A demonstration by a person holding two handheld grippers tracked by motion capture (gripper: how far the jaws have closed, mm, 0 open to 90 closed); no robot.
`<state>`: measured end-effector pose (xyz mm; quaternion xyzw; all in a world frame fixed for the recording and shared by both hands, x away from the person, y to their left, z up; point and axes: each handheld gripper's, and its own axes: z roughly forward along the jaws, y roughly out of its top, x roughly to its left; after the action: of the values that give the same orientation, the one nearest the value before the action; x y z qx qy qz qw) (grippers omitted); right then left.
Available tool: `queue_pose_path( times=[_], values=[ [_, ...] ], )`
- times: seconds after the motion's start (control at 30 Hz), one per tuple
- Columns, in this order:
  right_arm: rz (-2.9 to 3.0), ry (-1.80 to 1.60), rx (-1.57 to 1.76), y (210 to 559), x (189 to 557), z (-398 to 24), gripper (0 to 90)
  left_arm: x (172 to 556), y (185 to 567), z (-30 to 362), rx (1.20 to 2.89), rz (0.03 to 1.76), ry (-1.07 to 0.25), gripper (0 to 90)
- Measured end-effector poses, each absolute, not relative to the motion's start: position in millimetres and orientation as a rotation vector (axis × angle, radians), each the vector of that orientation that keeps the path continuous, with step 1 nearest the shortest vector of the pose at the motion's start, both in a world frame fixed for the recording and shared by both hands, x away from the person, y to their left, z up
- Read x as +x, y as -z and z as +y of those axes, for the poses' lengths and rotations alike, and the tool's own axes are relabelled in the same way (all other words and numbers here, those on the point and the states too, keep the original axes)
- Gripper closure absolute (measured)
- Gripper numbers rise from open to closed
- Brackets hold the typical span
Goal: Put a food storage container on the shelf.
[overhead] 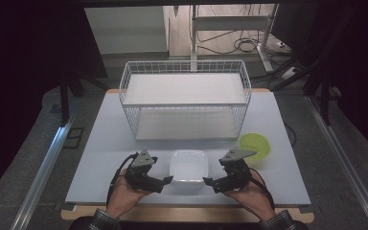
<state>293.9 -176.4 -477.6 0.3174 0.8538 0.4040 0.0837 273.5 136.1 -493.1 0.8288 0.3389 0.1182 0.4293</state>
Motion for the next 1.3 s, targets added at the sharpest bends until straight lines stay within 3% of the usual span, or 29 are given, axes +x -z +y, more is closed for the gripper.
queue_pose_path(
  times=[0.13, 0.3, 0.53, 0.57, 0.73, 0.87, 0.9, 0.97, 1.03, 1.1, 1.23, 1.3],
  values=[
    [2.543, -1.238, 0.989, 477.6, 300.5, -174.3, 16.3, 286.4, 490.5, 129.2, 2.085, 0.845, -0.295, 19.2],
    [2.562, -1.235, 1.036, 479.8, 312.8, -168.3, 20.4, 301.3, 495.7, 119.7, 2.091, 0.854, -0.248, 20.0],
    [2.62, -1.24, 1.099, 486.6, 319.9, -161.6, 23.5, 308.7, 505.8, 124.5, 2.021, 0.897, -0.046, 18.1],
    [2.635, -1.256, 1.116, 486.8, 319.7, -162.0, 27.0, 308.7, 508.9, 122.7, 2.012, 0.889, 0.039, 18.0],
    [2.666, -1.272, 1.171, 488.1, 315.8, -161.2, 29.7, 299.0, 505.0, 119.1, 2.052, 0.888, 0.034, 18.6],
    [2.642, -1.268, 1.198, 484.9, 310.1, -163.3, 38.3, 291.8, 502.4, 122.6, 2.048, 0.909, 0.041, 31.1],
    [2.62, -1.263, 1.223, 481.6, 306.7, -165.2, 48.0, 286.1, 499.5, 126.4, 2.035, 0.931, 0.031, 36.7],
    [2.602, -1.26, 1.242, 479.5, 305.3, -166.4, 52.2, 284.0, 497.5, 127.6, 2.032, 0.94, 0.016, 41.2],
    [2.583, -1.283, 1.303, 477.7, 303.7, -170.4, 60.0, 281.4, 494.4, 128.6, 2.027, 0.971, 0.007, 52.6],
    [2.579, -1.292, 1.318, 477.5, 303.6, -171.5, 61.7, 280.1, 493.8, 129.4, 2.001, 1.001, 0.01, 54.8],
    [2.536, -1.359, 1.357, 475.1, 303.0, -177.2, 71.8, 278.8, 491.6, 132.4, 1.959, 1.038, -0.019, 67.5],
    [2.532, -1.361, 1.356, 474.8, 302.8, -177.5, 72.7, 278.4, 490.5, 133.2, 1.947, 1.052, -0.026, 68.7]
  ],
)
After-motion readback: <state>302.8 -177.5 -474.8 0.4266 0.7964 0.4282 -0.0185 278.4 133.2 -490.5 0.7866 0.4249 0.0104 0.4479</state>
